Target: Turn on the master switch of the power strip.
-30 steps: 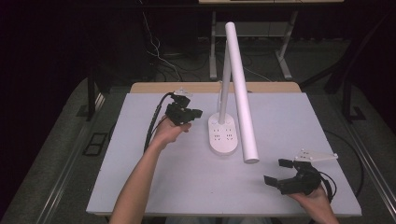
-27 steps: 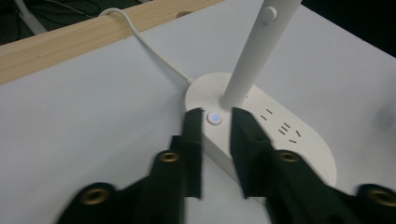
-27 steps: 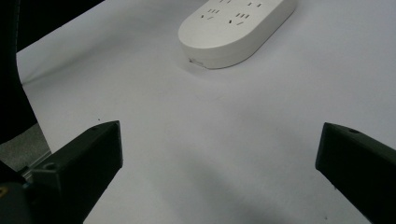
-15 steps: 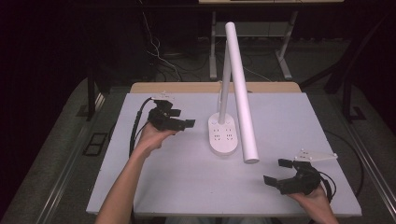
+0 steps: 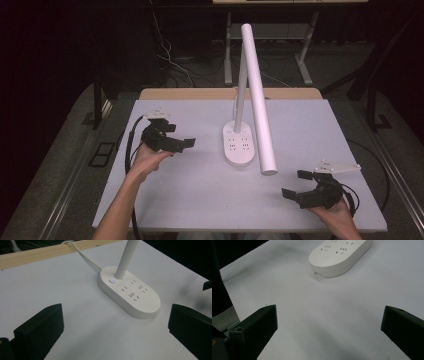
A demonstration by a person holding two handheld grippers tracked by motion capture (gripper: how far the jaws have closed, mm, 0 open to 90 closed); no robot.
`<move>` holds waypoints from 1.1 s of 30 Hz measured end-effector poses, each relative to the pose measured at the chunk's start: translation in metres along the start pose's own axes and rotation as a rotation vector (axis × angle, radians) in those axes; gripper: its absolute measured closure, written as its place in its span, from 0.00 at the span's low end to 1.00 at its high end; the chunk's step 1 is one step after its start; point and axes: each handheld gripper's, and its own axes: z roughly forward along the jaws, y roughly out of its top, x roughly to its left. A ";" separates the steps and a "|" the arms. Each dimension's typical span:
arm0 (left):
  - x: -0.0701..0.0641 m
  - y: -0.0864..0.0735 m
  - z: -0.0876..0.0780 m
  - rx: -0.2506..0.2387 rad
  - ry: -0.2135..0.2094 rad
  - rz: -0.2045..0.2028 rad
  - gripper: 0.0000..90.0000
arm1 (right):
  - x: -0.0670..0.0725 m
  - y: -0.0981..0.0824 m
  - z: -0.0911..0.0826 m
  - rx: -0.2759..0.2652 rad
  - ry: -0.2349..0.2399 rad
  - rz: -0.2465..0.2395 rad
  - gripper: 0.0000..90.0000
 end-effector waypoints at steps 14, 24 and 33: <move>-0.021 -0.054 -0.016 -0.032 -0.004 -0.004 0.00 | 0.001 0.000 0.002 0.006 0.001 -0.002 0.00; -0.034 -0.084 -0.018 -0.034 0.002 -0.007 0.00 | 0.001 0.000 0.001 0.005 0.000 -0.005 0.00; -0.049 -0.103 -0.018 -0.038 -0.025 -0.015 0.00 | 0.002 -0.001 0.001 0.012 0.006 -0.006 0.00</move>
